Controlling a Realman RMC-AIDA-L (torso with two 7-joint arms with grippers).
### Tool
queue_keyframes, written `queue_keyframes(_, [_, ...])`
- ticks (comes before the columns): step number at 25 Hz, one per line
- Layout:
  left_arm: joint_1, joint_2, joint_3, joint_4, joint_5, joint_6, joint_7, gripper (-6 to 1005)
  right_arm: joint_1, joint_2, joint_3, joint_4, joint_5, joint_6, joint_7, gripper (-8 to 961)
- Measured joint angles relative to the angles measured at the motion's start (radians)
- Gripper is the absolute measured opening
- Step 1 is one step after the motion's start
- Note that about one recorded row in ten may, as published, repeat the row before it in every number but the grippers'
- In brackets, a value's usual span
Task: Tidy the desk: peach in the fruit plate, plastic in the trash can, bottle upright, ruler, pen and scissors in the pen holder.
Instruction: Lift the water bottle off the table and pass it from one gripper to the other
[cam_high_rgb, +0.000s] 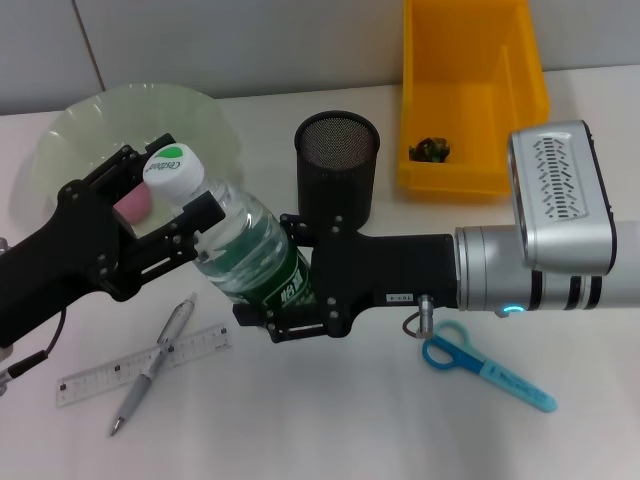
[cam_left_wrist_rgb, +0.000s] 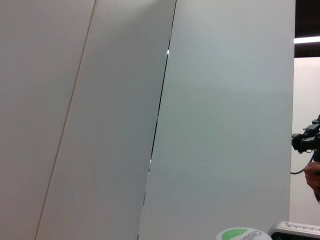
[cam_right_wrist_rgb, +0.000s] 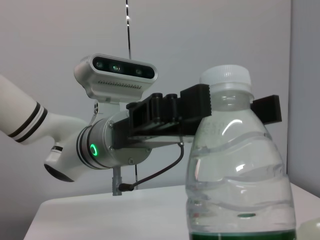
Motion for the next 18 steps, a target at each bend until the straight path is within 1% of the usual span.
queue_keyframes(8, [-0.004,0.003,0.001,-0.001,0.004,0.006,-0.053,809,0.001,0.0,-0.003,0.0,0.007,0.0,-0.005,769])
queue_keyframes(16, [-0.004,0.003,0.001,-0.001,0.004,0.008,-0.066,653,0.002,0.0,-0.003,-0.001,0.007,-0.001,-0.005,769])
queue_keyframes(18, [-0.005,0.003,-0.001,-0.001,0.0,0.009,-0.079,567,0.002,0.0,-0.003,-0.001,0.007,-0.002,-0.005,769])
